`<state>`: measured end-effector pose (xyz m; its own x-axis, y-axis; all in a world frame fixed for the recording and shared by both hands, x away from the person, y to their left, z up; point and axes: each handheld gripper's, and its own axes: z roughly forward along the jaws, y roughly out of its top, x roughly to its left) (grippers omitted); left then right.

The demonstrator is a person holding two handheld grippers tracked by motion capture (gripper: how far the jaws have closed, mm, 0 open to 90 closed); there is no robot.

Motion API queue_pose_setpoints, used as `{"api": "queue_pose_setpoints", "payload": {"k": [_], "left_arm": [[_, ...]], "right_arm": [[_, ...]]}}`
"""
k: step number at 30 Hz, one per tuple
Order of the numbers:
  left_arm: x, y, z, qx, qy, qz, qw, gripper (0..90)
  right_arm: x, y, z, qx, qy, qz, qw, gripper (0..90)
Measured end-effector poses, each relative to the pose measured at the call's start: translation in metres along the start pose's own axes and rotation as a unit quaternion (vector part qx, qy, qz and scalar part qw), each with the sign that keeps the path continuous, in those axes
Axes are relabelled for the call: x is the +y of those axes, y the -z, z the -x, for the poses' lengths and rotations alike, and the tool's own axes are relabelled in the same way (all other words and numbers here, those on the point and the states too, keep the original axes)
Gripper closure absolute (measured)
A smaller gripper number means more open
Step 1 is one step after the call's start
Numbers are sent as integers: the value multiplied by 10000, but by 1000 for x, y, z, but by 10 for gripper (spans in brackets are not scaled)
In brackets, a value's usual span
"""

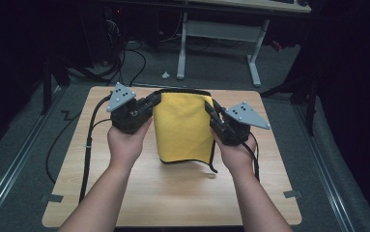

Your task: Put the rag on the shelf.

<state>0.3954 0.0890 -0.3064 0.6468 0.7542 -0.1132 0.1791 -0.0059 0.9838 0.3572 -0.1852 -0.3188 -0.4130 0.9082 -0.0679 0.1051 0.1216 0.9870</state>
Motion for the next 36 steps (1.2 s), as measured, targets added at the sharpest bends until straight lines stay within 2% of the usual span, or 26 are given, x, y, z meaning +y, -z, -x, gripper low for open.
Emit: {"api": "queue_pose_setpoints", "payload": {"k": [5, 14, 21, 27, 30, 32, 36], "left_arm": [[7, -3, 0, -19, -56, 54, 10000, 845], [25, -13, -2, 31, -379, 31, 9993, 845], [33, -26, -10, 65, -399, -27, 9992, 845], [35, -39, -21, 5, -439, -85, 9990, 845], [38, -50, -25, 36, -594, -188, 9980, 845], [40, -56, -26, 60, -728, -206, 9971, 845], [37, -72, -31, 225, -1000, -255, 9944, 843]], "right_arm": [[8, -2, 3, -57, 17, 42, 10000, 796], [15, -10, 13, -93, -39, 69, 9999, 795], [24, -19, 18, -145, 26, 106, 9998, 795], [28, -30, 24, -172, 142, 23, 9997, 794], [28, -37, 30, -171, 147, -21, 9997, 794], [29, -42, 34, -181, 239, -45, 9995, 794], [27, -56, 44, -212, 318, -93, 9992, 792]]}}
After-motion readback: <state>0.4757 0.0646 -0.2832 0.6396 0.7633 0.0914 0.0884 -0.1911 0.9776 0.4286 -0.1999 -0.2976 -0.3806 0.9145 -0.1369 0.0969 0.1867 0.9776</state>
